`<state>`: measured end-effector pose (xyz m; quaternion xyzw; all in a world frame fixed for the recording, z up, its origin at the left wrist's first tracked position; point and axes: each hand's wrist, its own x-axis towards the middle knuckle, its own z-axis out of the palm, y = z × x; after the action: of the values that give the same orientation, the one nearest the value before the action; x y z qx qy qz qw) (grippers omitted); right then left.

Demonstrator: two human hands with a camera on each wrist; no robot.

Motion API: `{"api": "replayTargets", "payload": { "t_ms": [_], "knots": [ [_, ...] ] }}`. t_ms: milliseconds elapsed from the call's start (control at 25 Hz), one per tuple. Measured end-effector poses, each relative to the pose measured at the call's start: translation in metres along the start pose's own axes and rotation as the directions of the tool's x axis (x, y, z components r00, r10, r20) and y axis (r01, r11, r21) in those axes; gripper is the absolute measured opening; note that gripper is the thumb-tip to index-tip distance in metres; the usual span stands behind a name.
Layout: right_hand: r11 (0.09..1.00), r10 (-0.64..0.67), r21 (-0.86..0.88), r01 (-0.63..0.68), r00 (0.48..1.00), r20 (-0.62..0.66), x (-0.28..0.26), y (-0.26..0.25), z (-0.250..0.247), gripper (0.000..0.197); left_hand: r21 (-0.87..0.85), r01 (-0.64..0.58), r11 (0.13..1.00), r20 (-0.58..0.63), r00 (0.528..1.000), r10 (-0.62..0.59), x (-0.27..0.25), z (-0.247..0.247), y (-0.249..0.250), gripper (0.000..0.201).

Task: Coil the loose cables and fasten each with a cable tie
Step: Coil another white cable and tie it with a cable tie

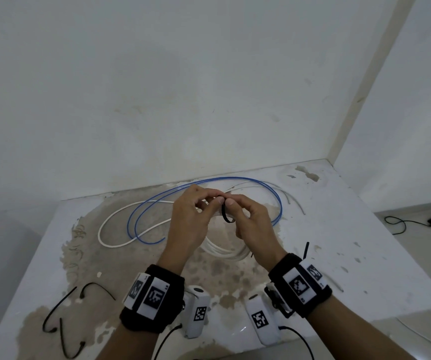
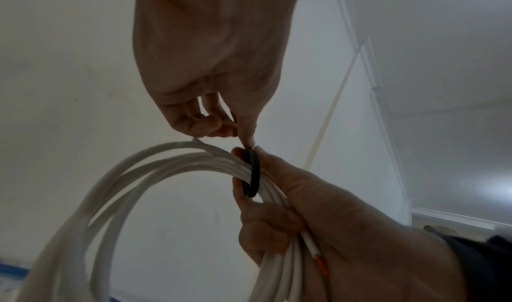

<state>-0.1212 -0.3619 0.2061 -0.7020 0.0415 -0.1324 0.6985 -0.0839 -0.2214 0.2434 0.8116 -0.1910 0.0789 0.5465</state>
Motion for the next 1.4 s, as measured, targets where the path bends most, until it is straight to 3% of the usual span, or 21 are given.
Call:
{"api": "replayTargets", "payload": {
  "t_ms": [120,280,400,560,720,920,1200,1400],
  "knots": [
    [0.976,0.127,0.166,-0.142,0.987,0.1,0.004,0.001,-0.009,0.021,0.001,-0.003,1.0,0.058,0.998,0.003,0.007,-0.005,0.006,0.016],
    [0.929,0.212,0.271,-0.25,0.964,0.163,0.01,0.006,-0.007,0.021,0.023,-0.162,0.987,0.0,0.987,0.162,0.016,-0.013,0.031,0.015],
    [0.939,0.204,0.247,-0.239,0.966,0.158,0.011,0.002,-0.01,0.021,0.032,-0.207,0.978,0.012,0.978,0.206,0.014,-0.013,0.038,0.014],
    [0.983,0.136,0.095,-0.156,0.972,0.189,0.008,-0.011,-0.013,0.023,0.014,-0.151,0.988,0.031,0.988,0.151,0.018,-0.016,0.031,0.01],
    [0.995,0.073,0.055,-0.085,0.98,0.185,0.006,-0.013,-0.01,0.02,-0.028,-0.098,0.995,0.03,0.995,0.099,0.02,-0.015,0.031,0.009],
    [1.0,0.0,0.008,-0.002,0.989,0.147,0.006,-0.013,-0.015,0.02,-0.06,-0.154,0.986,-0.056,0.987,0.15,0.014,-0.008,0.036,0.009],
    [0.996,0.091,-0.04,-0.085,0.981,0.172,-0.008,0.0,-0.035,0.02,-0.126,-0.057,0.99,0.102,0.992,0.07,0.018,0.006,0.021,0.007],
    [0.996,0.072,-0.064,-0.064,0.987,0.145,-0.019,0.008,-0.048,0.02,-0.205,0.036,0.978,0.118,0.993,-0.012,0.004,0.027,0.028,0.014]
  ]
}}
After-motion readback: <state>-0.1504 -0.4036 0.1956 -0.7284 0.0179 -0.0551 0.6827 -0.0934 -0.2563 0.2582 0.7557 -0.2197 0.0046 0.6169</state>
